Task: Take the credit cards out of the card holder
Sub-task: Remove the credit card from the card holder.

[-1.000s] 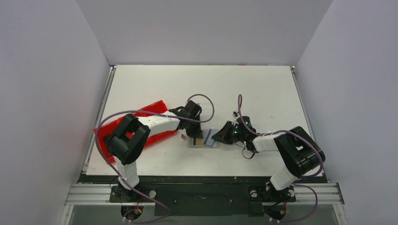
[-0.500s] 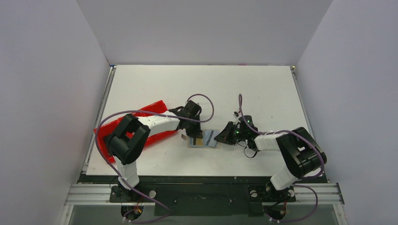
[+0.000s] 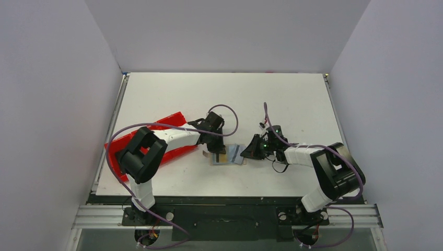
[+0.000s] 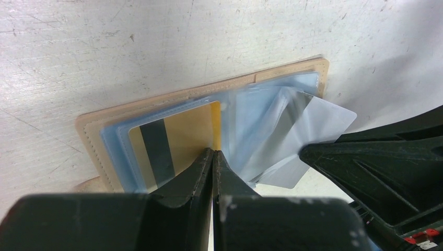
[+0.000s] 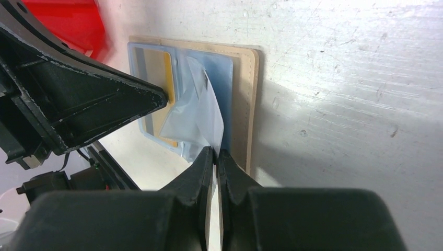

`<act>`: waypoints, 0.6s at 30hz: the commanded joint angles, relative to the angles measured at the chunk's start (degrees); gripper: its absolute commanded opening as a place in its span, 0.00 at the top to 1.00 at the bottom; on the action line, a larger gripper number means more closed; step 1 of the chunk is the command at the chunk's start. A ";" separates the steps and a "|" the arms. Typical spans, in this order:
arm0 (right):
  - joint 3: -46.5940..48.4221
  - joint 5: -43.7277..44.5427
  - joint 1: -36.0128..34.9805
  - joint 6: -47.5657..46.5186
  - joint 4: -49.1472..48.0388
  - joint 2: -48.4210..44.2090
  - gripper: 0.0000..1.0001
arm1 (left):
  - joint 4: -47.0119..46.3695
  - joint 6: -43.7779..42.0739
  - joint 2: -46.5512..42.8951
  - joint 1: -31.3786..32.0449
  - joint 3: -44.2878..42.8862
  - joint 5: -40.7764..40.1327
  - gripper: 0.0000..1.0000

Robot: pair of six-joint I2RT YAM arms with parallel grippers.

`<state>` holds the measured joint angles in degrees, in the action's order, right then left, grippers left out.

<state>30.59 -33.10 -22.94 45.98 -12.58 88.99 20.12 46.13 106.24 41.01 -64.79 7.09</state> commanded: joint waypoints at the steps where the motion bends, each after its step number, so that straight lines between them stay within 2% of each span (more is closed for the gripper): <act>1: -0.17 2.80 1.72 -4.53 6.06 -1.83 0.96 | 5.80 -2.36 3.47 -1.36 1.21 -6.62 1.00; 6: -1.02 0.58 0.91 -1.74 2.19 -1.22 0.82 | 5.41 -2.36 3.62 -1.21 0.97 -6.63 1.00; 11: -1.61 1.04 -1.57 0.84 -1.66 -0.22 0.77 | 5.41 -2.40 3.72 -1.12 0.81 -6.53 1.00; 18: -1.83 2.06 -3.05 3.64 -4.69 0.67 0.77 | 5.17 -2.47 3.59 -1.06 1.15 -6.45 1.00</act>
<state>29.15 -32.71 -25.23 47.99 -13.91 88.66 20.32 46.11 106.43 40.99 -65.08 7.14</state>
